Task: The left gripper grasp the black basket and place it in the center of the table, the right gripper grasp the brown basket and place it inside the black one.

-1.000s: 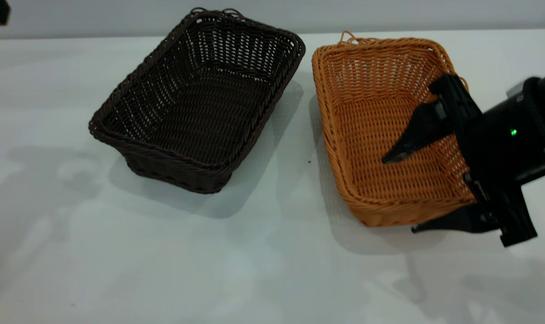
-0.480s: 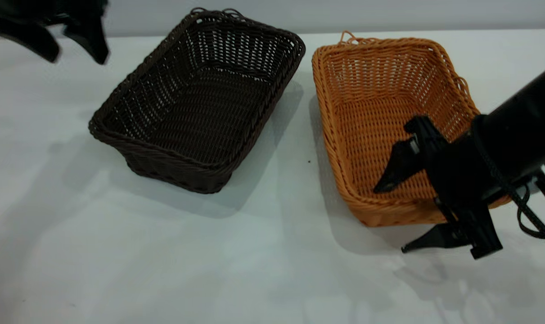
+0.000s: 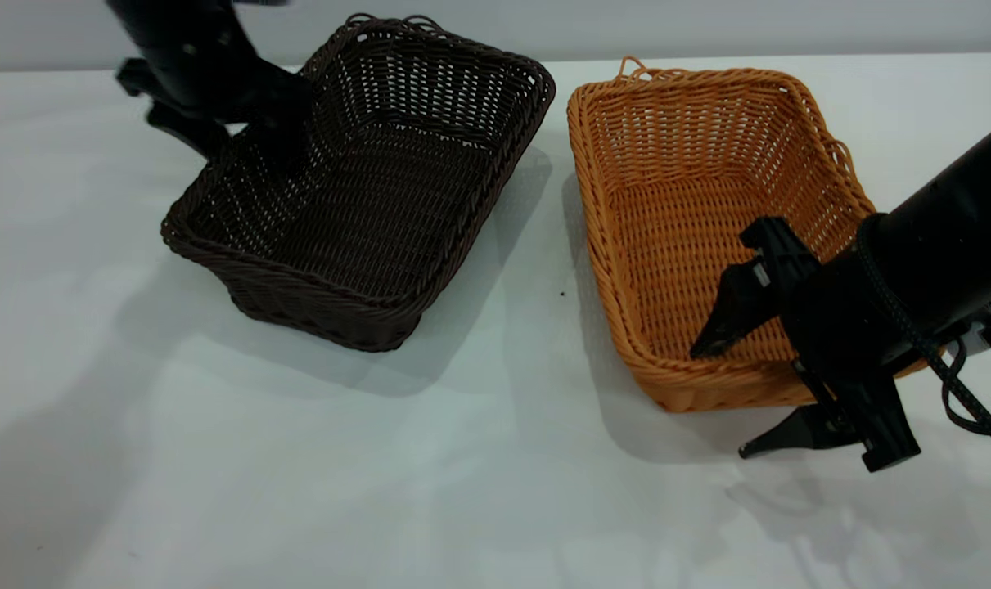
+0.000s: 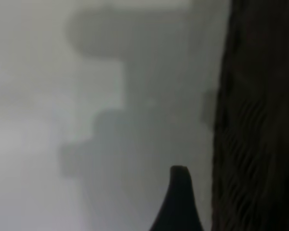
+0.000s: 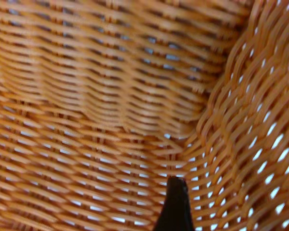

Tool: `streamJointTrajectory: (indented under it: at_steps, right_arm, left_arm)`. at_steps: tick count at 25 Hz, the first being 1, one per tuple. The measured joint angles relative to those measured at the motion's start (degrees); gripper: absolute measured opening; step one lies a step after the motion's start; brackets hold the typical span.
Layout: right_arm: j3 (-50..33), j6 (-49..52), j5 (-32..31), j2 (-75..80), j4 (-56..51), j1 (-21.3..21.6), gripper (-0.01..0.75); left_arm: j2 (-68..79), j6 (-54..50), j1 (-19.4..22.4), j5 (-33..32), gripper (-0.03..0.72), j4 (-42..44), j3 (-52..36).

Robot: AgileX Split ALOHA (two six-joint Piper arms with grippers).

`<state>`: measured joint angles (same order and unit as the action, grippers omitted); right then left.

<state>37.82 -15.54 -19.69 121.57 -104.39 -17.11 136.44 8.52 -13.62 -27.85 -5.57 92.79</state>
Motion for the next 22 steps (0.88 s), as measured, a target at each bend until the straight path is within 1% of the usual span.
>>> streamJointTrajectory:
  at_steps: [3, 5, 6, 9, 12, 13, 14, 18, 22]
  right_arm:
    - [0.0, 0.0, 0.43, 0.0, 0.0, 0.0, 0.497]
    - [0.0, 0.0, 0.75, 0.0, 0.0, 0.0, 0.443]
    - [0.0, 0.0, 1.0, 0.0, 0.0, 0.0, 0.404]
    - [0.0, 0.0, 1.41, 0.0, 0.0, 0.0, 0.266]
    - [0.02, 0.28, 2.06, 0.0, -0.68, 0.0, 0.136]
    - [0.07, 0.68, 2.15, 0.0, -1.0, 0.05, 0.102]
    - [0.07, 1.19, 2.4, -0.06, -1.06, 0.05, 0.083]
    - [0.07, 0.62, 2.74, -0.44, -1.0, 1.76, 0.068]
    - [0.01, -6.88, 3.55, -3.21, 0.11, 6.26, 0.066]
  left_arm:
    - [1.58, 0.24, -0.44, 0.2, 0.52, 0.0, 0.75]
    - [1.98, 0.26, -0.43, 0.2, 0.454, 0.08, 0.88]
    - [1.98, 0.26, -0.43, 0.2, 0.416, 0.08, 0.88]
    - [1.98, 0.26, -0.38, 0.72, 0.244, 0.13, 0.88]
    - [1.98, 0.31, -0.38, 0.82, 0.097, 0.18, 0.88]
    - [1.98, 0.31, -0.38, 0.68, 0.083, 0.18, 0.88]
    - [1.98, 0.31, -0.31, 0.43, 0.077, 0.18, 0.88]
    - [1.98, 1.47, -0.31, -0.42, 0.073, 1.24, 0.94]
    - [1.93, 2.78, -0.27, -2.15, 0.073, 3.38, 1.22]
